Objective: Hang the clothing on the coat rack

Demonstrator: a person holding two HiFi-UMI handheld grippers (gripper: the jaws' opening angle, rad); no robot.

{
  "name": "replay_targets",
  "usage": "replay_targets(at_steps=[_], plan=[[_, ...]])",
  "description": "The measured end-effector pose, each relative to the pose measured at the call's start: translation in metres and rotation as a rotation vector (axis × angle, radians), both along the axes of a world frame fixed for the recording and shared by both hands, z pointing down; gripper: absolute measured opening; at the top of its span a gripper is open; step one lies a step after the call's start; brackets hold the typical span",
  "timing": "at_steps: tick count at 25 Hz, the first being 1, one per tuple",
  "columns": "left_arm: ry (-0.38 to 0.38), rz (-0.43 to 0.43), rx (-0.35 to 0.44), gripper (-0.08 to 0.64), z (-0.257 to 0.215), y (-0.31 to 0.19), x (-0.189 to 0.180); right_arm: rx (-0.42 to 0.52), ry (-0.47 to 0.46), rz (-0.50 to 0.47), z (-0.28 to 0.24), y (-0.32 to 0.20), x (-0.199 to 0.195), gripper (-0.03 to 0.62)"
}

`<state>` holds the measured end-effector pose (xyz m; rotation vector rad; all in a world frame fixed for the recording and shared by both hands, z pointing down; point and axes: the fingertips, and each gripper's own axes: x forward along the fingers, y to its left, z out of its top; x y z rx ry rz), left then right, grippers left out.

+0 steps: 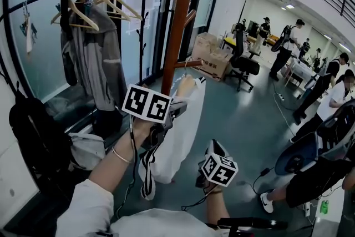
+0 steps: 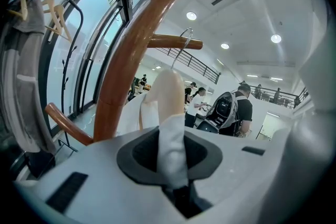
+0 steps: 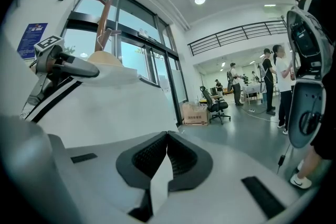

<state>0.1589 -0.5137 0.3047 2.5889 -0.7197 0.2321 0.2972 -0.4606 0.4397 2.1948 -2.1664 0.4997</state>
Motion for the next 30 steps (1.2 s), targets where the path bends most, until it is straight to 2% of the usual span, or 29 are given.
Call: replay_targets(at_steps=[30], plan=[[0.005,-0.006,-0.027,0.067,0.019,-0.015,-0.009,-0.017,0.011,0.006,0.005,-0.007,-0.009,0.023]])
